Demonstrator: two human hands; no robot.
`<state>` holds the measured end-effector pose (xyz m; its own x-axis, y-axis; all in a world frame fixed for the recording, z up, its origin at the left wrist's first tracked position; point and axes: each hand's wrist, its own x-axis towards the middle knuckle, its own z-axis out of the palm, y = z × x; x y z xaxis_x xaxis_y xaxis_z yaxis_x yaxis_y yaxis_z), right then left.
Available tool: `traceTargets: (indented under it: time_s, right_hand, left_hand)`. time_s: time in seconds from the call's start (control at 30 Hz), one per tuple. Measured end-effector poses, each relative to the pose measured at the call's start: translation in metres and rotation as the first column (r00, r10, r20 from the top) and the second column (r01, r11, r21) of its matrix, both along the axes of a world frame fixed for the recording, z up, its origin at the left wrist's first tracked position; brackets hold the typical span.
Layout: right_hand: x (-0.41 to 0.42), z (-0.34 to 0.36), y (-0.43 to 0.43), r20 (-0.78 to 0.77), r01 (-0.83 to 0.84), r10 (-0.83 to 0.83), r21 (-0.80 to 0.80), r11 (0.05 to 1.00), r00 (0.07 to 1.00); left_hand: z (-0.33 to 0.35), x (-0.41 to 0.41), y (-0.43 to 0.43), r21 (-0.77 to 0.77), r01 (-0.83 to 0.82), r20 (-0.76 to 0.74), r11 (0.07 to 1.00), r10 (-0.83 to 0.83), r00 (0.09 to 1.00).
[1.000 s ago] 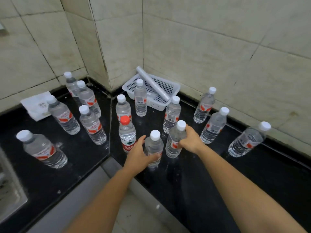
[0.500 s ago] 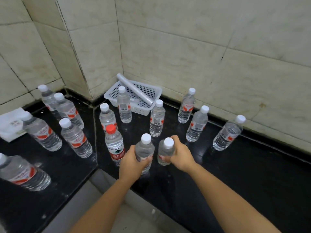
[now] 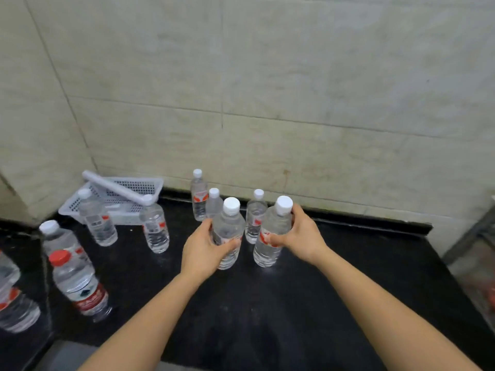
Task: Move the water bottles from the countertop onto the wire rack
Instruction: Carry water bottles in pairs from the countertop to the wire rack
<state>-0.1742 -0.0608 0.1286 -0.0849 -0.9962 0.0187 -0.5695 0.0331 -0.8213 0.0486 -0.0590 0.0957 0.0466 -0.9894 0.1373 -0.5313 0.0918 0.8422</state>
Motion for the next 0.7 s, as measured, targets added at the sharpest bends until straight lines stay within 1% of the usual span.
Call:
traceTargets:
  time_s: [0.17, 0.47, 0.57, 0.7]
  right_hand:
    - [-0.119, 0.024, 0.063, 0.015, 0.143, -0.142, -0.045, 0.989, 0.990]
    - [-0.329, 0.075, 0.192, -0.044, 0.319, -0.327, -0.133, 0.939, 0.944]
    - [-0.389, 0.101, 0.226, -0.055, 0.388, -0.404, -0.183, 0.903, 0.913]
    - [-0.465, 0.135, 0.257, -0.012, 0.481, -0.499, -0.245, 0.842, 0.867]
  left_hand:
    - [0.022, -0.123, 0.033, -0.036, 0.170, -0.076, 0.985, -0.172, 0.982]
    - [0.069, -0.352, 0.113, -0.102, 0.313, -0.222, 0.944, -0.329, 0.918]
    - [0.098, -0.422, 0.127, -0.121, 0.406, -0.246, 0.906, -0.423, 0.872]
    - [0.138, -0.510, 0.138, -0.163, 0.536, -0.270, 0.829, -0.560, 0.784]
